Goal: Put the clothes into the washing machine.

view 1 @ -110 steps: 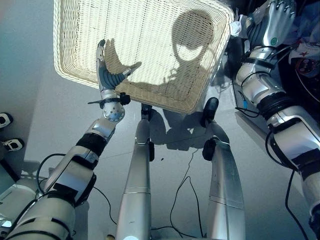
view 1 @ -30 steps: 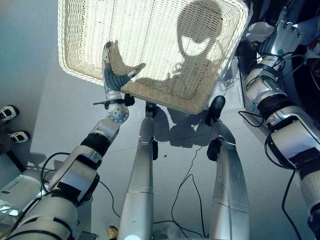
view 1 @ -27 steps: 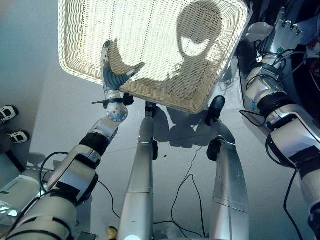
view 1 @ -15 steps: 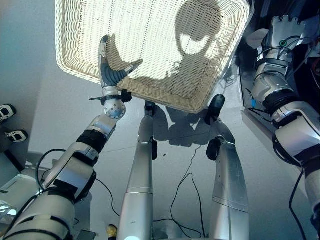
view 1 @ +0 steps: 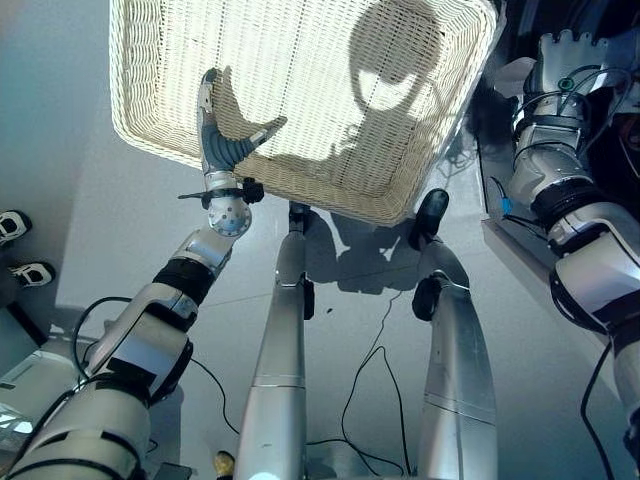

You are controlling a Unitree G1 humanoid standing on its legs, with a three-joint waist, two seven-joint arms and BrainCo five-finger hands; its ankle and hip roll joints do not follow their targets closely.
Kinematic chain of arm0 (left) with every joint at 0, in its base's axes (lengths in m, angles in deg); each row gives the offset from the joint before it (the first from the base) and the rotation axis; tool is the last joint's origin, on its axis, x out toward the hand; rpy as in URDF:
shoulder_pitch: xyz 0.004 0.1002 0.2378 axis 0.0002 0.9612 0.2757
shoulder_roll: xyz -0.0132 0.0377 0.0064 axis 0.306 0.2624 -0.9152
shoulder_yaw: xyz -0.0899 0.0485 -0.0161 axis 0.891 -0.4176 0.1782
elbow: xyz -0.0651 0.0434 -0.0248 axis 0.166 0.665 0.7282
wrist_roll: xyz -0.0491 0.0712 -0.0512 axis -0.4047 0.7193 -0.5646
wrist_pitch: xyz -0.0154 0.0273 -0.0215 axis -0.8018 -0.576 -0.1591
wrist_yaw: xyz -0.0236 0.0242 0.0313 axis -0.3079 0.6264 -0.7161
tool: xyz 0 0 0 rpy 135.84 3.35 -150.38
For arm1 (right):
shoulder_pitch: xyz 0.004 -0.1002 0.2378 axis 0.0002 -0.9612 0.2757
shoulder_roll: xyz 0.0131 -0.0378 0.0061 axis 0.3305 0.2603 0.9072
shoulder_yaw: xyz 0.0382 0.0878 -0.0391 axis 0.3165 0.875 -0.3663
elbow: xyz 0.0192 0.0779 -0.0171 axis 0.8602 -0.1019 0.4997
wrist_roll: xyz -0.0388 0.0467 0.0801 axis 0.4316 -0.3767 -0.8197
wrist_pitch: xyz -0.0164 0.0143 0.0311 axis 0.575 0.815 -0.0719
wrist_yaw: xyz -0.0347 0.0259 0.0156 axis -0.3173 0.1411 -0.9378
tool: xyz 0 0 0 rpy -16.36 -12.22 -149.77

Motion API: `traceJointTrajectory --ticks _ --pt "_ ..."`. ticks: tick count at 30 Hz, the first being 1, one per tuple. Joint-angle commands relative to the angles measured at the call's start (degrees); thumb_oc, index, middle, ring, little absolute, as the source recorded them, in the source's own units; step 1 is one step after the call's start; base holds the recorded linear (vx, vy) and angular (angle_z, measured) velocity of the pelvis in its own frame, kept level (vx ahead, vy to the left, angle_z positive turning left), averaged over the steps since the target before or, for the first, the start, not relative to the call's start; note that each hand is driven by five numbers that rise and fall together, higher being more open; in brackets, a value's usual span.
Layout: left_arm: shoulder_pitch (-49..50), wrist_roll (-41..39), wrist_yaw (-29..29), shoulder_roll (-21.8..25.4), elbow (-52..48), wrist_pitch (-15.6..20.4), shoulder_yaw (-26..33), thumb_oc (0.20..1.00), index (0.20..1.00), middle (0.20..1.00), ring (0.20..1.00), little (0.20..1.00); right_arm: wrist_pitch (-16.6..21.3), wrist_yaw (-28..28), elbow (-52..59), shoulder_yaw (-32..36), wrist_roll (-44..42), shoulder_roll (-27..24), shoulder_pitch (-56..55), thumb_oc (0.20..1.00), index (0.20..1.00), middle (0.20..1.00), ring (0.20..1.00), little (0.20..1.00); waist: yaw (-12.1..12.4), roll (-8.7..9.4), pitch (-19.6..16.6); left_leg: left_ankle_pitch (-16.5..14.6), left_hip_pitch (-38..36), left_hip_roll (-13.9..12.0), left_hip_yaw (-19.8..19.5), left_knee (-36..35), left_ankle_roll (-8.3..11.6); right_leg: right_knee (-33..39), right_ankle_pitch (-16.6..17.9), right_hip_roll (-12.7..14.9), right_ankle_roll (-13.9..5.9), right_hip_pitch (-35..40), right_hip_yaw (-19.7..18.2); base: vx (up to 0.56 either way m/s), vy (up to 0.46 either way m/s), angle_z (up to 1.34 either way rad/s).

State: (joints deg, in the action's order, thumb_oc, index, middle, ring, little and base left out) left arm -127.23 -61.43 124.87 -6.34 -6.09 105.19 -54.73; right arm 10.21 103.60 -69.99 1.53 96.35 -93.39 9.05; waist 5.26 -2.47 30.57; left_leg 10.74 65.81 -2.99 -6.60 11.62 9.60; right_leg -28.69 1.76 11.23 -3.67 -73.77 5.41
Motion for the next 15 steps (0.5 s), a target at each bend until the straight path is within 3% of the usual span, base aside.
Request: traceJointTrajectory --ticks 1,2,3,4,5,6,9,15 --pt "0.5 -1.5 0.4 0.2 -1.1 3.1 3.1 1.0 1.0 1.0 1.0 1.0 1.4 1.9 -5.0 3.4 -29.4 -3.8 -5.4 0.2 0.2 0.2 0.2 0.2 -1.5 -2.89 -0.8 -3.2 1.5 4.8 2.9 4.3 -5.88 7.6 6.3 -5.3 -3.22 3.1 3.3 0.0 0.0 0.0" --pt "0.8 -1.6 0.1 0.3 -0.9 3.5 3.4 1.0 1.0 1.0 1.0 1.0 2.6 3.6 -5.4 6.2 -33.0 -3.9 -6.0 0.2 0.2 0.2 0.2 0.2 -1.5 -2.9 -0.8 -3.4 1.4 4.8 2.9 4.4 -5.82 7.6 6.3 -5.3 -3.24 3.2 3.1 0.0 0.0 0.0" --pt "1.7 -1.6 -0.3 0.6 -0.8 4.2 4.3 1.0 1.0 1.0 1.0 1.0 6.8 8.7 -6.0 12.6 -45.3 -4.7 -7.5 0.2 0.2 0.2 0.2 0.2 -1.6 -2.94 -0.8 -3.8 1.2 4.7 2.8 4.4 -5.7 7.8 6.2 -5.5 -3.31 3.4 2.9 0.0 0.031 0.0" --pt "2.6 -1.3 -0.2 0.8 -1.0 4.7 4.8 1.0 1.0 1.0 1.0 1.0 8.9 10.1 -5.8 16.5 -50.0 -5.5 -8.7 0.2 0.2 0.2 0.2 0.2 -1.8 -2.86 -0.8 -4.1 0.9 4.7 2.8 4.3 -5.66 8.1 6.1 -5.5 -3.41 3.7 2.8 0.0 0.037 0.0" --pt "4.3 -0.7 0.2 0.9 -1.5 5.5 5.6 1.0 1.0 1.0 1.0 1.0 13.5 12.6 -5.3 21.3 -58.1 -6.7 -10.7 0.2 0.2 0.2 0.2 0.2 -2.1 -2.68 -0.8 -4.5 0.8 4.6 2.7 4.2 -5.62 8.3 6.1 -5.7 -3.55 3.8 2.6 0.0 0.0 0.0" --pt "4.6 -0.5 0.4 1.0 -1.6 5.5 5.6 1.0 1.0 1.0 1.0 1.0 13.8 12.5 -5.1 22.1 -58.5 -6.8 -11.3 0.2 0.2 0.2 0.2 0.2 -2.1 -2.57 -0.8 -4.5 0.7 4.6 2.7 4.2 -5.61 8.3 6.1 -5.7 -3.57 3.9 2.6 0.0 0.0 0.0" --pt "7.4 1.0 1.9 1.1 -3.6 5.2 6.6 1.0 1.0 1.0 1.0 1.0 24.4 15.9 -5.1 32.1 -74.6 -9.4 -14.4 0.2 0.2 0.2 0.2 0.2 -2.6 -1.59 -0.8 -5.3 0.2 4.3 2.4 3.8 -5.5 8.8 6.2 -6.0 -4.05 4.4 2.5 0.0 0.0 0.0" --pt "6.1 -0.1 1.9 3.1 -4.1 3.4 5.7 1.0 1.0 1.0 1.0 1.0 31.6 18.2 -6.1 34.7 -85.6 -14.6 -13.6 0.2 0.2 0.2 0.2 0.2 -3.3 -0.11 -0.8 -5.5 -0.3 4.0 1.8 3.6 -5.21 9.3 6.8 -6.2 -4.58 5.2 2.4 0.0 -0.013 0.01"
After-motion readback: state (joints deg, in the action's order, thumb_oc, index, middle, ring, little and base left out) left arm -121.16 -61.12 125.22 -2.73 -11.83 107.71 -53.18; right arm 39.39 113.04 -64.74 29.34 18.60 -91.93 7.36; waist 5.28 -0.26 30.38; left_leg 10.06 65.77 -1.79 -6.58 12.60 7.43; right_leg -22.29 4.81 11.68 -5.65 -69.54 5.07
